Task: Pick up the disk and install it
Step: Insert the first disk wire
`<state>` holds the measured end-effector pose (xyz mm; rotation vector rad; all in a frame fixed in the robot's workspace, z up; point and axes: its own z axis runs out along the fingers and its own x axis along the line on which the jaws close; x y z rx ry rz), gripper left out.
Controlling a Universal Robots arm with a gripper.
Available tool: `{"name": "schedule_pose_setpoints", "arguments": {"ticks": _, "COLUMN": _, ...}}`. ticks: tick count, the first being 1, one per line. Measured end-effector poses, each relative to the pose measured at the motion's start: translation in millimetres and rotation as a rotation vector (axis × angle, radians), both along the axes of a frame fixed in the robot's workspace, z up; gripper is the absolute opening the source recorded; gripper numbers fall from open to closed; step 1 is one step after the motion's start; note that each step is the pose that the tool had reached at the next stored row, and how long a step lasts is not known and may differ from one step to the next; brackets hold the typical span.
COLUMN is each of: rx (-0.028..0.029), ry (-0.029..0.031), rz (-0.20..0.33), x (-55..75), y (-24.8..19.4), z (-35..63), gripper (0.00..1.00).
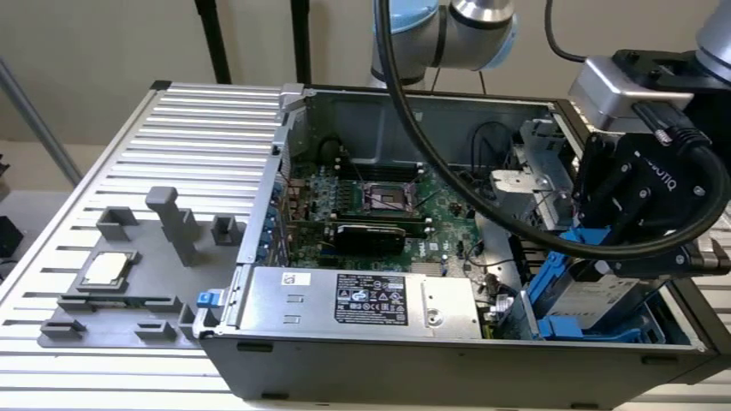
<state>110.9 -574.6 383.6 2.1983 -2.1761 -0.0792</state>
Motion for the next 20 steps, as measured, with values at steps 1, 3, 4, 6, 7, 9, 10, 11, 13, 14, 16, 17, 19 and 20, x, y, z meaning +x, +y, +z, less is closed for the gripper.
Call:
{"name": "schedule_pose_setpoints", "arguments": {"ticks": 1, "rx": 0.0000, "ry": 0.0008, "rz": 0.000, "x": 0.0, "y": 0.0, "z": -1.5, "gripper": 0.00}}
{"name": "schedule_pose_setpoints", "arguments": {"ticks": 3, "rx": 0.0002, "ry": 0.0026, "rz": 0.000, "x": 0.1, "y": 0.0, "z": -4.4, "gripper": 0.00}}
{"name": "schedule_pose_setpoints", "arguments": {"ticks": 4, "rx": 0.0004, "ry": 0.0036, "rz": 0.000, "x": 0.3, "y": 0.0, "z": -5.8, "gripper": 0.00}}
{"name": "schedule_pose_setpoints", "arguments": {"ticks": 6, "rx": 0.0007, "ry": 0.0053, "rz": 0.000, "x": 0.8, "y": 0.0, "z": -7.7, "gripper": 0.00}}
{"name": "schedule_pose_setpoints", "arguments": {"ticks": 7, "rx": 0.0007, "ry": 0.0058, "rz": 0.001, "x": 1.2, "y": 0.0, "z": -8.3, "gripper": 0.00}}
{"name": "schedule_pose_setpoints", "arguments": {"ticks": 9, "rx": 0.0011, "ry": 0.0068, "rz": 0.001, "x": 1.8, "y": 0.1, "z": -9.5, "gripper": 0.00}}
{"name": "schedule_pose_setpoints", "arguments": {"ticks": 10, "rx": 0.0009, "ry": 0.0072, "rz": 0.001, "x": 2.1, "y": 0.0, "z": -9.9, "gripper": 1.00}}
{"name": "schedule_pose_setpoints", "arguments": {"ticks": 11, "rx": 0.0006, "ry": 0.0075, "rz": 0.001, "x": 2.3, "y": 0.0, "z": -10.1, "gripper": 1.00}}
{"name": "schedule_pose_setpoints", "arguments": {"ticks": 13, "rx": 0.0006, "ry": 0.0080, "rz": 0.001, "x": 2.7, "y": 0.0, "z": -10.6, "gripper": 1.00}}
{"name": "schedule_pose_setpoints", "arguments": {"ticks": 14, "rx": 0.0007, "ry": 0.0081, "rz": 0.001, "x": 2.9, "y": 0.0, "z": -10.7, "gripper": 1.00}}
{"name": "schedule_pose_setpoints", "arguments": {"ticks": 16, "rx": 0.0007, "ry": 0.0082, "rz": 0.002, "x": 3.9, "y": 0.1, "z": -10.8, "gripper": 1.00}}
{"name": "schedule_pose_setpoints", "arguments": {"ticks": 17, "rx": 0.0010, "ry": 0.0082, "rz": 0.003, "x": 5.4, "y": 0.0, "z": -10.9, "gripper": 1.00}}
{"name": "schedule_pose_setpoints", "arguments": {"ticks": 19, "rx": 0.0009, "ry": 0.0082, "rz": 0.004, "x": 8.8, "y": 0.1, "z": -10.8, "gripper": 1.00}}
{"name": "schedule_pose_setpoints", "arguments": {"ticks": 20, "rx": 0.0010, "ry": 0.0082, "rz": 0.005, "x": 10.1, "y": 0.1, "z": -10.8, "gripper": 1.00}}
